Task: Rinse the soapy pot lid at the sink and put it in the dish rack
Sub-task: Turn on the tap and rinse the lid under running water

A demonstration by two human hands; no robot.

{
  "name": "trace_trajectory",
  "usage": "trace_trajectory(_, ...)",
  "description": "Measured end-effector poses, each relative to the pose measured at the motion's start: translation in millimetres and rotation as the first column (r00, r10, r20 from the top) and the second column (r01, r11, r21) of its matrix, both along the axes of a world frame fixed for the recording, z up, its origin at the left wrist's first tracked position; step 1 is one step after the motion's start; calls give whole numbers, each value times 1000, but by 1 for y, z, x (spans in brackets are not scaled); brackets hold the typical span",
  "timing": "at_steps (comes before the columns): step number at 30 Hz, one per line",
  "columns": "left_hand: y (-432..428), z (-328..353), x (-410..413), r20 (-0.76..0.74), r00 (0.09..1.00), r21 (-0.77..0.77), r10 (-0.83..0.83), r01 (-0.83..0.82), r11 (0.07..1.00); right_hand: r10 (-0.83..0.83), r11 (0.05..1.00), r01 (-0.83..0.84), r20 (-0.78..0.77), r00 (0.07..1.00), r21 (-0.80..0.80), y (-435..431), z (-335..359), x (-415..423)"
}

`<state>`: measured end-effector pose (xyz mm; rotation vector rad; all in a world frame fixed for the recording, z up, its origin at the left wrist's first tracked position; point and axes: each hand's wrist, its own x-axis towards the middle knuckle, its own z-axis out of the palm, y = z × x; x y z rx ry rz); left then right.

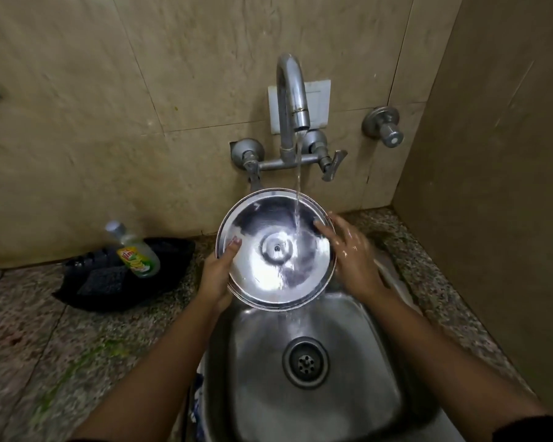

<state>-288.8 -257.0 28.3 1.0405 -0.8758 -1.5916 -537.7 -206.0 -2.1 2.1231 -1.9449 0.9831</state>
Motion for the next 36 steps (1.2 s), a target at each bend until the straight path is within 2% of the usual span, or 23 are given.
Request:
trace_trajectory(2, 1, -1, -1, -40, 999, 54, -22, 24, 998, 49, 999, -51, -115, 992, -13, 8, 6, 0)
trace_trajectory(5, 1, -3, -1, -23, 999, 202, -32, 36, 979, 193, 979, -202, -268, 944, -4, 11, 25, -3)
trace_trajectory(8, 0, -6, -3, 4, 998, 336, -65, 60, 940, 346, 935, -353, -304, 887, 35, 9, 47, -6)
trace_trajectory(10, 4, -2, -7, 61, 995, 424, -77, 44, 905, 423, 906, -406, -245, 872, 119, 5, 57, -9)
trace_trajectory(12, 2, -5, -7, 51, 996, 470, -79, 46, 881, 430, 887, -410, -55, 901, 211, 4, 66, -10)
trace_trajectory(13, 1, -7, -6, 12, 996, 470, -83, 68, 880, 399, 869, -420, 133, 907, 262, 4, 71, -9)
trace_trajectory(14, 1, -8, -5, -45, 995, 448, -90, 100, 889, 336, 845, -446, 356, 872, 294, 4, 75, -7)
trace_trajectory(16, 2, -11, -4, -91, 983, 387, -162, 184, 904, 185, 842, -471, 680, 710, 263, 2, 78, -4)
trace_trajectory(18, 6, -10, -6, -85, 965, 331, -249, 263, 906, 17, 847, -460, 851, 524, 266, 0, 73, -8)
trace_trajectory(20, 12, -2, -11, -105, 962, 240, -252, 271, 932, -122, 841, -460, 929, 348, 283, -2, 63, -13)
trace_trajectory(22, 13, 8, -16, -63, 982, 185, -180, 188, 965, -176, 856, -430, 944, 280, 287, -4, 56, -17)
trace_trajectory(29, 14, 35, -41, 183, 982, 26, -40, 36, 999, -211, 922, -269, 945, 250, 277, -7, 52, -24)
trace_trajectory(32, 15, 45, -50, 223, 975, -23, -6, 11, 1000, -191, 966, -132, 959, 207, 221, -20, 61, -21)
trace_trajectory(33, 17, 48, -52, 232, 973, -47, 2, 9, 999, -192, 974, -69, 952, 240, 214, -25, 66, -19)
trace_trajectory(36, 19, 55, -54, 234, 972, -101, 33, -10, 995, -148, 988, 25, 871, 468, 154, -47, 93, -11)
